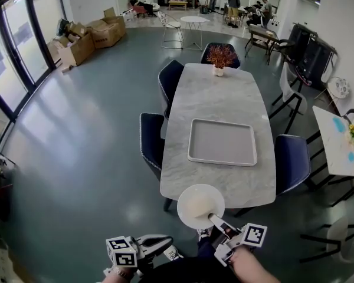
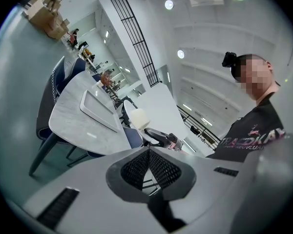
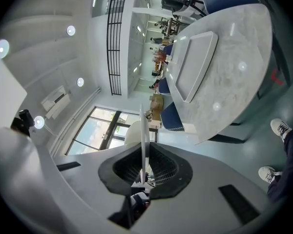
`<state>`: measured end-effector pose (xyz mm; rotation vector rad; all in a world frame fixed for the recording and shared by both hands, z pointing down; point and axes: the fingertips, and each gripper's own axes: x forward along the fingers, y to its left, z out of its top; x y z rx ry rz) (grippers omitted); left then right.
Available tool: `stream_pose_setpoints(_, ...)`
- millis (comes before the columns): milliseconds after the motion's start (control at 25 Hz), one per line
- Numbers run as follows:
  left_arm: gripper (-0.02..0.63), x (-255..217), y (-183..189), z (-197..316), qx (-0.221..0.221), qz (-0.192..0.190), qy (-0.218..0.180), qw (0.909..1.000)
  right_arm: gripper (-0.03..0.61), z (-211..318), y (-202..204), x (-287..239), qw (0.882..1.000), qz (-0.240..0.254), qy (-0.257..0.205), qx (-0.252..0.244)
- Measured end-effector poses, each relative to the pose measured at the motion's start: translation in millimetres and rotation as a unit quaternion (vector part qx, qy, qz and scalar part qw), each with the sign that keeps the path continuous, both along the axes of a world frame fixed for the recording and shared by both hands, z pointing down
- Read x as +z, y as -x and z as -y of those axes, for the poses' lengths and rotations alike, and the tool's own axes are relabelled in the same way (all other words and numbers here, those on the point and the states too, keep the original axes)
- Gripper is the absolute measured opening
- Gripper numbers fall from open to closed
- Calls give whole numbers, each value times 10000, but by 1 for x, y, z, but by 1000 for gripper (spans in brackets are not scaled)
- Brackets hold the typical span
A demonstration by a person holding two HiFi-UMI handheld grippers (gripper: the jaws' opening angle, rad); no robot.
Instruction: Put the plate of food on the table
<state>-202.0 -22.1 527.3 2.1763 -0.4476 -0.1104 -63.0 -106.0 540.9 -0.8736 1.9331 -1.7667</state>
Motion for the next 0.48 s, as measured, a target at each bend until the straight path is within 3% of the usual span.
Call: stream_pose_setpoints(480, 6, -10, -26, 47, -306, 32, -119, 9995, 31, 60, -32, 6, 9996, -63, 200, -197)
